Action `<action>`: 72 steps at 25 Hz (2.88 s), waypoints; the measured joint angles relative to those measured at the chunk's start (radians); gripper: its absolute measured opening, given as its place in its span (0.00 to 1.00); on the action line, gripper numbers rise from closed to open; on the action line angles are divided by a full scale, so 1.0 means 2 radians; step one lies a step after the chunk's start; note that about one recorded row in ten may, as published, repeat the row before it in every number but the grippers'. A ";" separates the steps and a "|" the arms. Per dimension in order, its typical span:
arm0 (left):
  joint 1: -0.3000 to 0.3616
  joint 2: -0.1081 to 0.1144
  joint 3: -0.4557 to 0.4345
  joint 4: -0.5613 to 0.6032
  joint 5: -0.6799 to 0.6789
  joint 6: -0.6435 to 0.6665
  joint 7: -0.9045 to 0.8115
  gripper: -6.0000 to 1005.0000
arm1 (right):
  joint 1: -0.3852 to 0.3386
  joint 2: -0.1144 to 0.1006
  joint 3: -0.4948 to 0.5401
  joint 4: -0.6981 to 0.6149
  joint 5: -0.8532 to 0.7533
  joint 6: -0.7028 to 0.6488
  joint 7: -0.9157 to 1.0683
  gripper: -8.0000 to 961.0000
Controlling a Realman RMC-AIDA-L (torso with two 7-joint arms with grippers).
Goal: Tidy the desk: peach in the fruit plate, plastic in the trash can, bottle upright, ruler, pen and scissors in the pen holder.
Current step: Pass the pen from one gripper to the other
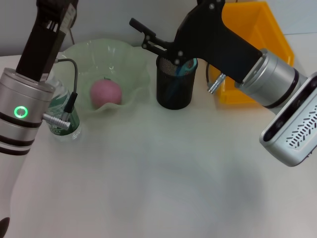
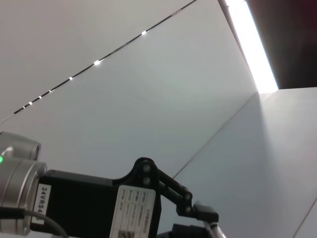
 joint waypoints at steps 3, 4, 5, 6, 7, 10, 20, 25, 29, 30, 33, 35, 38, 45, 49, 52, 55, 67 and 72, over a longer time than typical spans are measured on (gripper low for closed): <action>0.000 0.000 0.003 0.001 0.000 -0.004 0.000 0.15 | 0.004 0.000 0.000 0.000 0.000 0.001 0.000 0.80; 0.000 0.000 0.004 0.001 0.000 -0.004 0.000 0.15 | 0.005 0.000 0.000 -0.001 0.000 0.002 0.000 0.80; 0.000 0.000 0.004 0.002 0.000 -0.005 0.000 0.14 | 0.006 0.000 0.000 -0.001 0.000 0.003 0.000 0.80; 0.000 0.000 0.006 0.002 0.000 -0.006 0.000 0.14 | 0.008 0.000 0.000 -0.002 0.000 0.003 0.000 0.80; 0.001 0.000 0.007 0.003 -0.001 -0.006 0.000 0.14 | 0.011 0.000 0.000 -0.002 0.000 0.005 0.000 0.80; 0.002 0.000 0.013 0.007 -0.001 -0.006 0.000 0.14 | 0.013 0.000 0.001 -0.003 0.000 0.006 -0.002 0.79; 0.007 0.000 0.024 0.016 -0.001 -0.006 0.003 0.14 | 0.019 0.000 0.001 -0.003 0.000 0.007 -0.022 0.79; 0.009 0.000 0.025 0.018 -0.001 -0.006 0.003 0.14 | 0.019 0.000 0.002 -0.003 0.000 0.007 -0.029 0.79; 0.012 0.000 0.029 0.022 -0.001 -0.005 0.005 0.14 | 0.020 0.000 0.001 -0.003 0.000 0.006 -0.029 0.60; 0.012 0.000 0.029 0.022 -0.001 -0.005 0.005 0.14 | 0.020 0.000 0.001 -0.003 0.000 0.005 -0.029 0.59; 0.014 0.000 0.031 0.023 -0.001 -0.005 0.005 0.14 | 0.020 0.000 -0.001 -0.003 0.000 0.003 -0.033 0.53; 0.014 0.000 0.031 0.023 -0.001 -0.005 0.006 0.14 | 0.021 0.000 -0.001 -0.003 0.000 0.002 -0.035 0.49; 0.015 0.000 0.034 0.023 -0.008 -0.006 0.009 0.14 | 0.021 0.000 -0.002 -0.003 0.000 0.002 -0.035 0.44; 0.015 0.000 0.051 0.024 -0.028 -0.006 0.013 0.14 | 0.024 0.000 -0.001 -0.003 0.000 0.002 -0.035 0.40; 0.015 0.000 0.051 0.024 -0.028 -0.005 0.013 0.14 | 0.025 0.000 -0.001 -0.003 0.000 0.004 -0.035 0.39; 0.014 0.000 0.052 0.024 -0.028 -0.004 0.013 0.14 | 0.026 0.000 0.000 -0.003 0.000 0.006 -0.035 0.37; 0.014 0.000 0.052 0.024 -0.028 -0.004 0.013 0.14 | 0.027 0.000 0.000 -0.003 0.000 0.008 -0.035 0.36; 0.015 0.000 0.052 0.024 -0.028 -0.004 0.014 0.14 | 0.033 0.000 -0.003 0.000 0.000 0.014 -0.035 0.31; 0.015 0.000 0.051 0.023 -0.027 -0.003 0.014 0.14 | 0.032 0.000 -0.003 0.000 -0.001 0.009 -0.035 0.24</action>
